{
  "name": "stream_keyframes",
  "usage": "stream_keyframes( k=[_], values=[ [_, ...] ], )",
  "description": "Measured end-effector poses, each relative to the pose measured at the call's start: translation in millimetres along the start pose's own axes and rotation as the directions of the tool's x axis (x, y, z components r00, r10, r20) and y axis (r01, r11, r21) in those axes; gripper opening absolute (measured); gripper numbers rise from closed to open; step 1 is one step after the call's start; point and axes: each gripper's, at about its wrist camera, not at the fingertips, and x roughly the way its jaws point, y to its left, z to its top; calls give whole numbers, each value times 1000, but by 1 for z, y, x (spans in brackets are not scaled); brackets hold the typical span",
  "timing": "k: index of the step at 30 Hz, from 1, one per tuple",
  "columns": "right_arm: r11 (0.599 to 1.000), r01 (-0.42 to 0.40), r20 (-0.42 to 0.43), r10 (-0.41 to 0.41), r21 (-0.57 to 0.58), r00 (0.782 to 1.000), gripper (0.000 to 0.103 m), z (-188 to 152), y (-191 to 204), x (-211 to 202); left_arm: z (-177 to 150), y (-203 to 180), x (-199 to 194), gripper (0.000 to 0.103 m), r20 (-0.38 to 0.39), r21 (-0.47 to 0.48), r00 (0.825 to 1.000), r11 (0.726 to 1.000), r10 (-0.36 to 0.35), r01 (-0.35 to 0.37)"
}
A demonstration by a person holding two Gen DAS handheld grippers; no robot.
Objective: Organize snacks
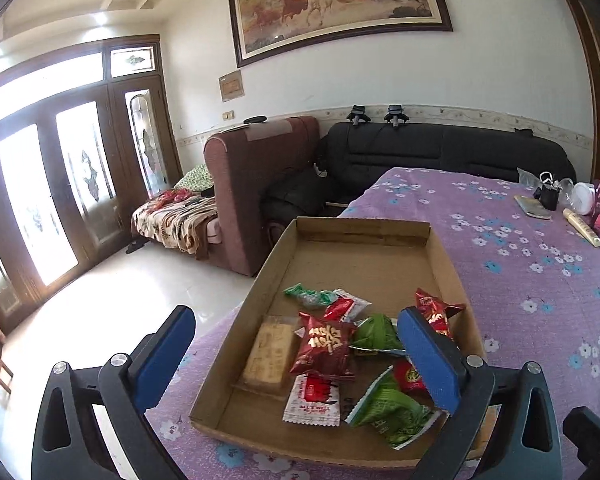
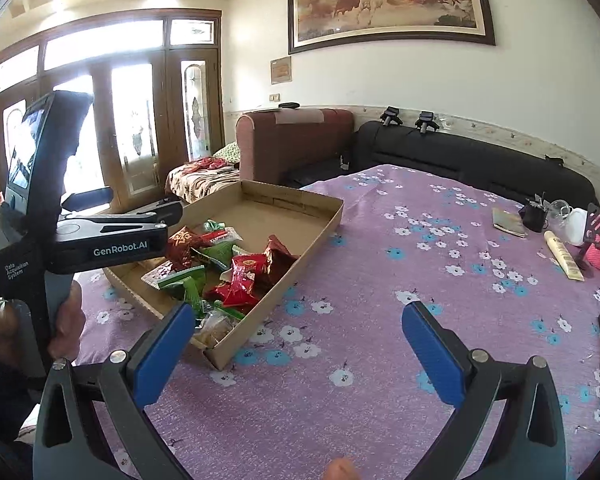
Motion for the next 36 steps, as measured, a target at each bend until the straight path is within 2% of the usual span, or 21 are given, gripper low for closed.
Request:
stream_keyframes(
  k=[14,36],
  values=[
    [1000,-18,10,18,-6,1000,103,-2,1,-2,-3,11,2,102,-7,-7,999,999,48,-48],
    [1000,-17,10,17,-6,1000,103,-1,1,-1,-3,17,6,102,-19,-9,998,998,60,-60]
  ],
)
